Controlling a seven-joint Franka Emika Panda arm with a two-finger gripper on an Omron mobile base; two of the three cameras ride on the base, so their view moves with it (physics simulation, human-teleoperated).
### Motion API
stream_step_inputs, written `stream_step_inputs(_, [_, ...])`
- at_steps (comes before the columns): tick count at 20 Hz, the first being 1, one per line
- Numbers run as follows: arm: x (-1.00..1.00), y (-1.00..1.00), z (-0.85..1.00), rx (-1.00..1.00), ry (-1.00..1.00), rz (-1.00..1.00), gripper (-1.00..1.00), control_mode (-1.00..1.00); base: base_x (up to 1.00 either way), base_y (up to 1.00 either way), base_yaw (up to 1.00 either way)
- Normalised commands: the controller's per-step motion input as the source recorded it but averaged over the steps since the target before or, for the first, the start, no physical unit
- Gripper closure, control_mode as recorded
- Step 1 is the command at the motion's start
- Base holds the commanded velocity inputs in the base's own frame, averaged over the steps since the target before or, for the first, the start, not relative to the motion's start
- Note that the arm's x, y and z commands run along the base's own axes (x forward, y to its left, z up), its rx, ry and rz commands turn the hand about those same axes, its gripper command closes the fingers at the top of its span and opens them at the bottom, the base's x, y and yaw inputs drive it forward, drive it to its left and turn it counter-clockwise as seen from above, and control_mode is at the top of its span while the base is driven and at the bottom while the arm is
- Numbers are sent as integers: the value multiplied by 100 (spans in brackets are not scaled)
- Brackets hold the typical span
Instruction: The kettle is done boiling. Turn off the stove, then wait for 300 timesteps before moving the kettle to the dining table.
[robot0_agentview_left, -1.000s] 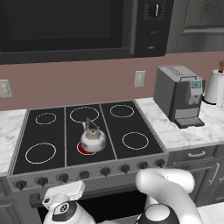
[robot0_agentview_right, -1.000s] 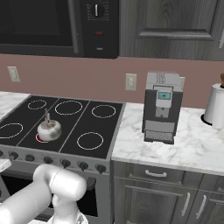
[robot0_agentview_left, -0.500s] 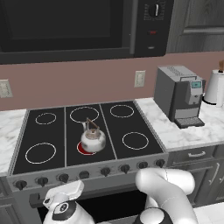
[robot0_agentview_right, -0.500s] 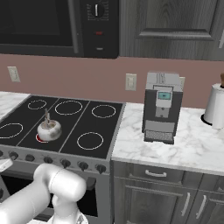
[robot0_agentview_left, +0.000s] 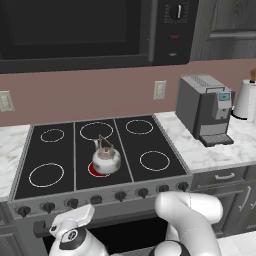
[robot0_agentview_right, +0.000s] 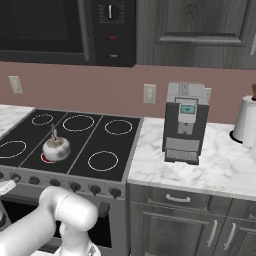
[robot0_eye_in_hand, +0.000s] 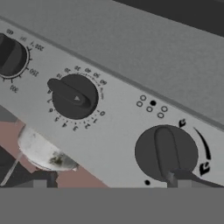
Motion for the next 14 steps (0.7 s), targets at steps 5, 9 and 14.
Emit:
stream_step_inputs(5, [4,9,-13,-2,0,1,-100,-100,0,0,0])
stream_step_inputs(9, [5,5,-6,-1,0,0,-100,-100,0,0,0])
stream_step_inputs(14, [8,4,-4,-2,0,0,-100,-100,0,0,0])
